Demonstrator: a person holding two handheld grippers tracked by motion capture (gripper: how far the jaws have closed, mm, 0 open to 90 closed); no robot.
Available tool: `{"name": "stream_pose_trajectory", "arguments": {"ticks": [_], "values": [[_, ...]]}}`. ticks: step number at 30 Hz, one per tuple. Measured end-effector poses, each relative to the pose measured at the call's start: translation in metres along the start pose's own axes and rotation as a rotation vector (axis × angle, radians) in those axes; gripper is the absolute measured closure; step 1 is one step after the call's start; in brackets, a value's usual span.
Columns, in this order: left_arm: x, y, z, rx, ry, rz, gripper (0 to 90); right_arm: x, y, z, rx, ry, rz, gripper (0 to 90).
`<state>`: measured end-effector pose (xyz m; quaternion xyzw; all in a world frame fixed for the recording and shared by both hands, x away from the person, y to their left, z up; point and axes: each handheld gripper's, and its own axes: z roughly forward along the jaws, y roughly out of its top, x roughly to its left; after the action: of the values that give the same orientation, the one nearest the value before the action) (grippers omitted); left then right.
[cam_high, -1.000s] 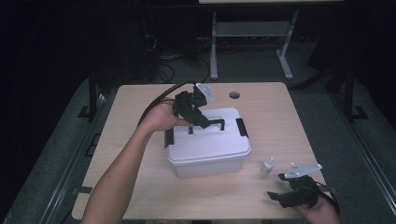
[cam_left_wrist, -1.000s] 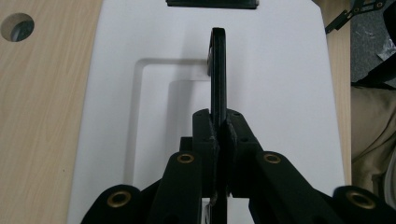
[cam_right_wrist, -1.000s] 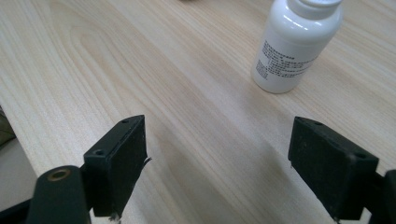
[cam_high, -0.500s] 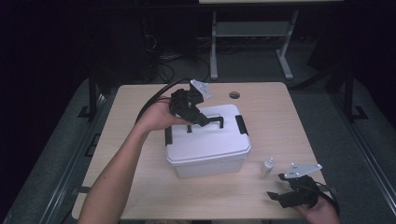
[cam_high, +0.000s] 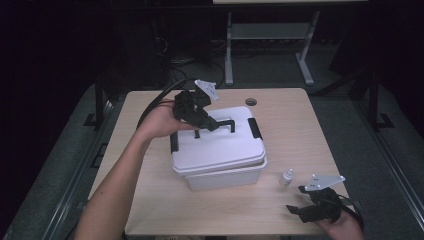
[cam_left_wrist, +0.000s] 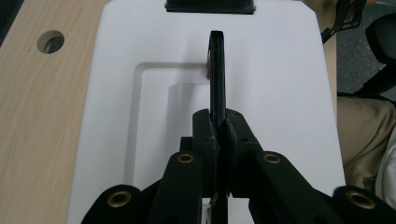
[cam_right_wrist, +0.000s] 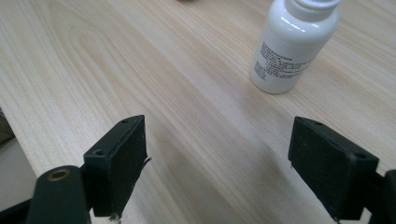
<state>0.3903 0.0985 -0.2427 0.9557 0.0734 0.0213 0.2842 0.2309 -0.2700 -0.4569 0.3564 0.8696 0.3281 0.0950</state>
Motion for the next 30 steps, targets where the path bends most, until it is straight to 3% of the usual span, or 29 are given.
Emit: {"name": "stream_pose_trajectory", "arguments": {"ticks": [30], "values": [[-0.016,-0.038,-0.053,-0.019,0.077,-0.049,84.5,0.001,0.001,-0.002,0.001,-0.019,0.006,18.6]]}}
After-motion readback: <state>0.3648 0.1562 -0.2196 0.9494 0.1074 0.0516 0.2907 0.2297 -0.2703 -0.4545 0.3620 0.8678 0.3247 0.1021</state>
